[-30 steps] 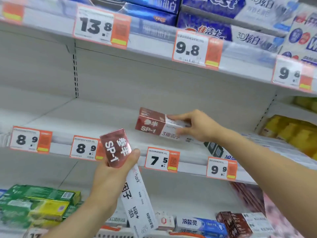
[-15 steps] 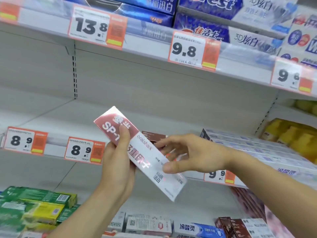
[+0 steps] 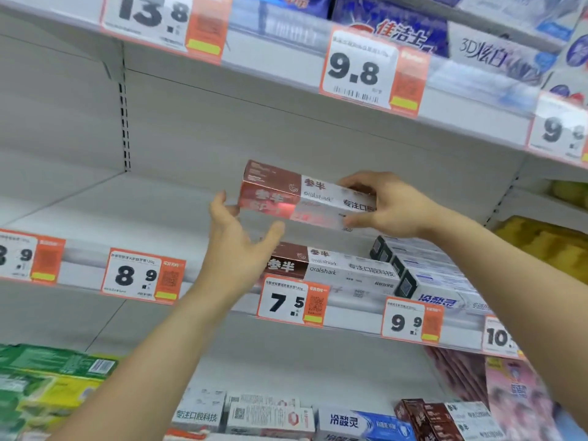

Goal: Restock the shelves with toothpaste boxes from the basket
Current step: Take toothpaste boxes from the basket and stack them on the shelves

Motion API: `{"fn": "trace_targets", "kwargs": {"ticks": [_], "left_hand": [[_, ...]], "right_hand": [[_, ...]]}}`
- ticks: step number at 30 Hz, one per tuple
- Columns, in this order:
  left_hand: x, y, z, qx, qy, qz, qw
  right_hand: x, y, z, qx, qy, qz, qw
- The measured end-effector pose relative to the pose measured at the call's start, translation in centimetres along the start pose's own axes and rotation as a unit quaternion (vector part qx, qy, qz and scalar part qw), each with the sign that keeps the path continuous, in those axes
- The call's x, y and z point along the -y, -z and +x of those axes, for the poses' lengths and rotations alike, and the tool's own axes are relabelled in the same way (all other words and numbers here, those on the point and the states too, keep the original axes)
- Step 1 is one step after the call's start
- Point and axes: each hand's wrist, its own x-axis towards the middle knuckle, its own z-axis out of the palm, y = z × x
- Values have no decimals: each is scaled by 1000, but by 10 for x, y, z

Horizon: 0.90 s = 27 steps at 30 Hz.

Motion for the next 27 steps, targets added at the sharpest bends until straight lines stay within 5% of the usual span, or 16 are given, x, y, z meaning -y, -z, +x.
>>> {"fn": "trace_targets", "kwargs": {"ticks": [4, 9, 14, 22, 27], "left_hand": [[20, -6, -2, 101, 20, 131, 986], [22, -9, 2, 140, 10, 225, 964], [21, -10, 8, 196, -19, 282, 939], [24, -18, 5, 170, -50, 297, 938], [34, -26, -3, 165, -74, 297, 938]], "right_hand": [[-27, -15, 21, 79, -73, -13, 994], [-49, -25, 16, 227, -127, -43, 965], [-45, -26, 5, 238, -121, 15, 964], [-43, -30, -23, 254, -50, -11, 966], [-45, -41, -51, 208, -20, -145, 967]]}}
